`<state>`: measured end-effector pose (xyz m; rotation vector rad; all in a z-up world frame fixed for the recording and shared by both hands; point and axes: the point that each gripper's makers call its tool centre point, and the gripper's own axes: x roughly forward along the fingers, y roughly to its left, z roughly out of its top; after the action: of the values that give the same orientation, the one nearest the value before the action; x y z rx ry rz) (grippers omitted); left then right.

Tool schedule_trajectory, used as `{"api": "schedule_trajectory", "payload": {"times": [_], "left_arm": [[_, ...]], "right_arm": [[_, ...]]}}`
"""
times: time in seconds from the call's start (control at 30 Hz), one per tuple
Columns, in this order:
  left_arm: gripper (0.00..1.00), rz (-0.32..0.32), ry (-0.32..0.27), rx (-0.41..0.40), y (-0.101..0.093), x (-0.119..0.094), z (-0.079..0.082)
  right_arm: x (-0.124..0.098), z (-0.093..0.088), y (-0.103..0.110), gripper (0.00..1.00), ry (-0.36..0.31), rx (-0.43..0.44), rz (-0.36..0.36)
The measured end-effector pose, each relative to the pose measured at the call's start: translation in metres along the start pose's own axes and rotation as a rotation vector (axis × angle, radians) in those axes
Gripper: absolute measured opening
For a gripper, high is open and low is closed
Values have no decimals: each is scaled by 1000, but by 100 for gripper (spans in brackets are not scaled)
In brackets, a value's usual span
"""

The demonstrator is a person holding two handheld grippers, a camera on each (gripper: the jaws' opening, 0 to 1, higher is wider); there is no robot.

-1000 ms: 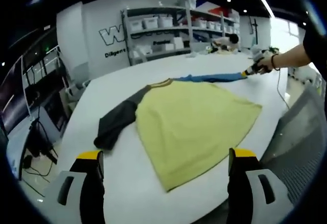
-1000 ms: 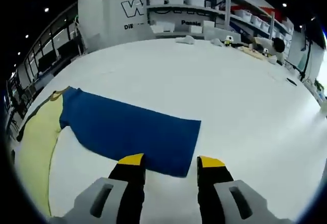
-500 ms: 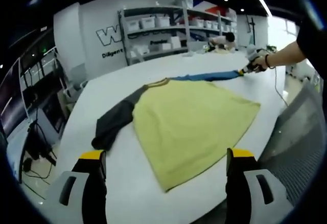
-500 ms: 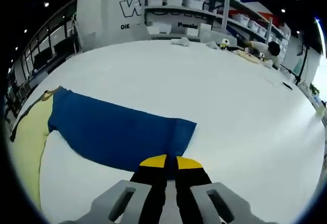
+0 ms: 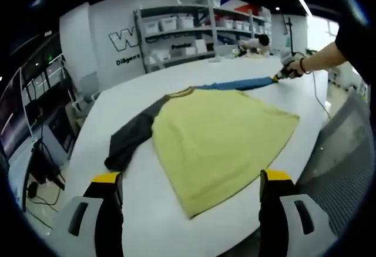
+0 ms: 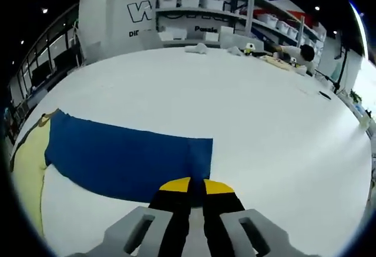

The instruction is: Fold the garment on the visible template until the final outline fits inside the template.

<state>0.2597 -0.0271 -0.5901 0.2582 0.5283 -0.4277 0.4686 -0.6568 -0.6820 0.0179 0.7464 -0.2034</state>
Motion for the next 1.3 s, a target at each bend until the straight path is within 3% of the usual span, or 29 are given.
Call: {"api": "schedule_trajectory", "payload": {"times": [0.1,0.23,0.37,0.57,0.73,0.83,0.87,0.93,1.3], "left_arm": [[92,0,-4,-4,0,-1,1],[91,-15,-23,-67,1,0,3],[91,-10,-30,-80,3,0,2],[91,-11,-23,-61,3,1,1],[92,-8,-20,-65,6,1,-1],[92,-4,-14,-64,9,1,-4],[92,-5,-12,-67,8,1,-4],[93,5,10,-80,9,2,-7],[94,-4,38,-97,3,2,-9]], "right_arm": [[1,0,-7,8,5,44,-10],[-7,-3,-10,18,8,74,-31],[-10,-1,-7,17,1,85,-4],[-6,0,-1,23,0,136,42],[-4,0,-1,23,5,96,36],[2,1,-2,17,3,42,13],[3,3,2,11,-14,-7,29],[5,5,5,0,-32,-23,30],[-8,6,26,0,-13,49,72]]}}
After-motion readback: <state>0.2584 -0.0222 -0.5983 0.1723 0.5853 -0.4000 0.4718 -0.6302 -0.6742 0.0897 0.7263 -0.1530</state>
